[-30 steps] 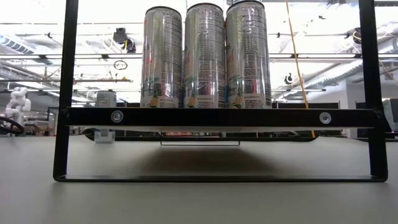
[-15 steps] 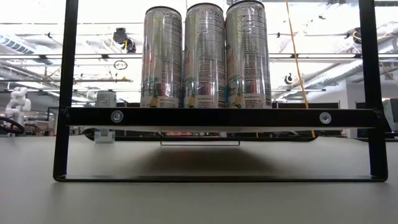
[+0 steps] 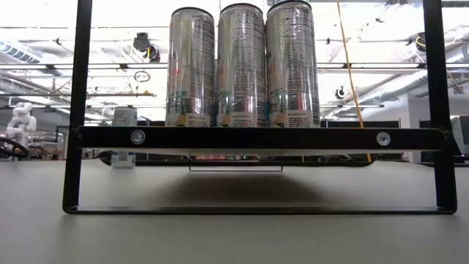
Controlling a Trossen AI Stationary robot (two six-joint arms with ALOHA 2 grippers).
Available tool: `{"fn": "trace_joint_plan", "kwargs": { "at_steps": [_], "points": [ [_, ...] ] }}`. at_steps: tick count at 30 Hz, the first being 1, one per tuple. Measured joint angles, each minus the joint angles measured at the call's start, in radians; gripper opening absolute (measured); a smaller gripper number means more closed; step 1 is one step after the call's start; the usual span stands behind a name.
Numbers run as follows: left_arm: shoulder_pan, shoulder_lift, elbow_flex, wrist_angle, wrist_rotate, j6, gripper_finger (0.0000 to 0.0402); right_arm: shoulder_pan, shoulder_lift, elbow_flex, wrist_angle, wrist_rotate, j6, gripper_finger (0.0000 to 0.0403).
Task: Place canned beverage on shelf
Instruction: Put the middle white-blue soda can on the shelf
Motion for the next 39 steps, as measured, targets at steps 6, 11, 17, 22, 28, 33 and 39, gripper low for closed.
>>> {"fn": "trace_joint_plan", "kwargs": {
  "at_steps": [6, 11, 17, 22, 28, 33, 39],
  "points": [
    [0.0, 0.008, 0.0, 0.025, -0.024, -0.003, 0.0253, -0.015, 0.001, 0.0, -0.069, -0.078, 0.139, 0.0303],
    [0.0, 0.008, 0.0, 0.034, -0.025, -0.003, 0.0254, -0.014, 0.001, 0.0, -0.067, -0.077, 0.157, 0.0267],
    [0.0, 0.009, 0.0, 0.032, -0.034, 0.001, 0.0254, -0.017, 0.001, 0.0, -0.069, -0.067, 0.164, 0.0202],
    [0.0, 0.009, 0.0, 0.032, -0.035, 0.049, 0.0261, -0.019, 0.001, 0.0, -0.072, -0.062, 0.149, 0.0196],
    [0.0, 0.011, 0.0, 0.05, -0.021, 0.175, 0.0323, -0.019, 0.0, -0.001, -0.076, -0.093, 0.165, 0.0213],
    [-0.002, 0.008, 0.0, 0.081, -0.005, 0.263, 0.0367, -0.018, -0.021, -0.001, -0.067, -0.126, 0.173, 0.0202],
    [-0.013, -0.038, 0.0, 0.081, 0.006, 0.354, 0.0377, -0.029, -0.065, -0.001, -0.062, -0.143, 0.187, 0.0201]
  ]
}}
